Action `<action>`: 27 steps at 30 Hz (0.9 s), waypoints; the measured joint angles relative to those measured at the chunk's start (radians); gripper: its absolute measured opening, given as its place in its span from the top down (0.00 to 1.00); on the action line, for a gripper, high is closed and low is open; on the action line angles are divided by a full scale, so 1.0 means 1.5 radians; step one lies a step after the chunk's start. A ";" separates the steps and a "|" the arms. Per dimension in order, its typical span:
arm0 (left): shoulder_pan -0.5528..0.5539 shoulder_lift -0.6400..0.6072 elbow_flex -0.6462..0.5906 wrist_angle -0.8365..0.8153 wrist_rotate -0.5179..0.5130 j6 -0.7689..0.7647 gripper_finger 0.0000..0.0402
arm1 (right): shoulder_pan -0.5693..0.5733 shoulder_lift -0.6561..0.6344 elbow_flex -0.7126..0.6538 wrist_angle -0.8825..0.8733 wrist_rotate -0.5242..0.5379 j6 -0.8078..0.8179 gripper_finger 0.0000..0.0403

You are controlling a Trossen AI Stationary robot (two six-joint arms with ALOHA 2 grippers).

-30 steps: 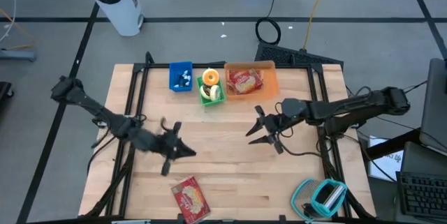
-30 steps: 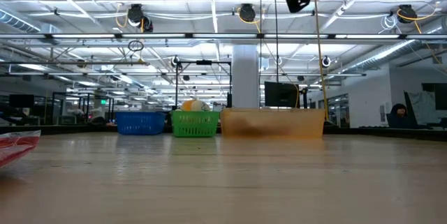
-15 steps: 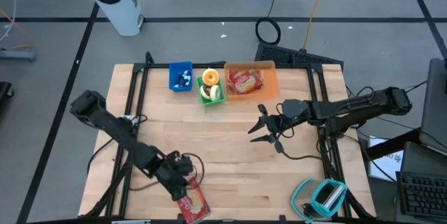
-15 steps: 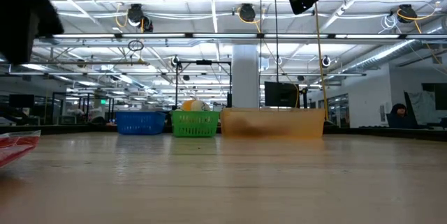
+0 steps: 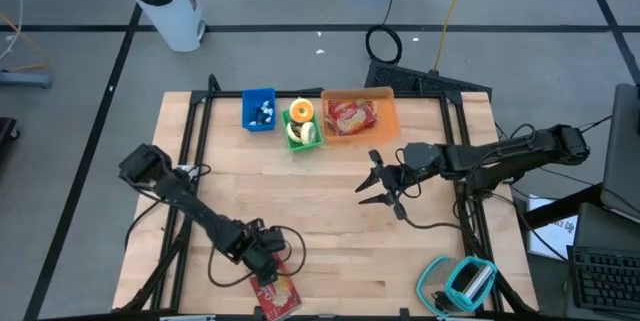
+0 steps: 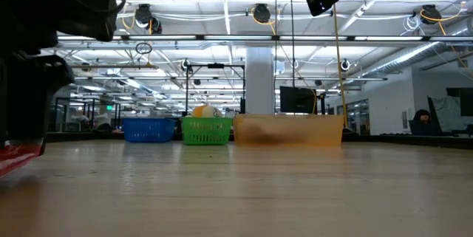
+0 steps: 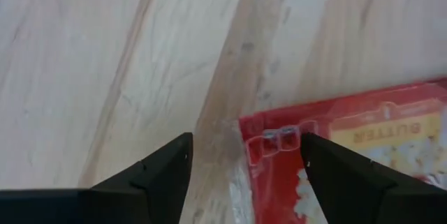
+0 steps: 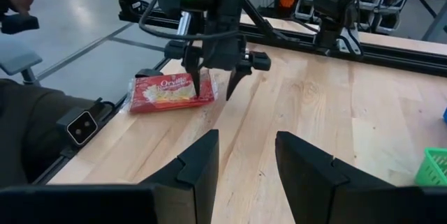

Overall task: Pick & Place Food Item
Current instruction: Put the red popcorn bag into the orange bin

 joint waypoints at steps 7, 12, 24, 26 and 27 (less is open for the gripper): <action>0.007 0.000 0.000 0.005 0.023 0.014 0.30 | 0.003 0.000 -0.004 0.002 -0.002 0.000 0.68; 0.007 0.000 0.000 0.033 0.078 0.076 0.35 | 0.003 0.000 -0.034 0.023 -0.001 0.001 0.68; 0.015 0.033 0.001 0.038 0.074 0.082 0.51 | 0.003 0.000 -0.078 0.082 -0.001 0.017 0.68; 0.015 0.048 0.003 0.037 0.077 0.084 0.53 | 0.003 -0.001 -0.078 0.084 -0.001 0.017 0.68; 0.015 0.053 0.003 0.037 0.079 0.086 0.54 | 0.003 -0.001 -0.078 0.083 -0.001 0.017 0.68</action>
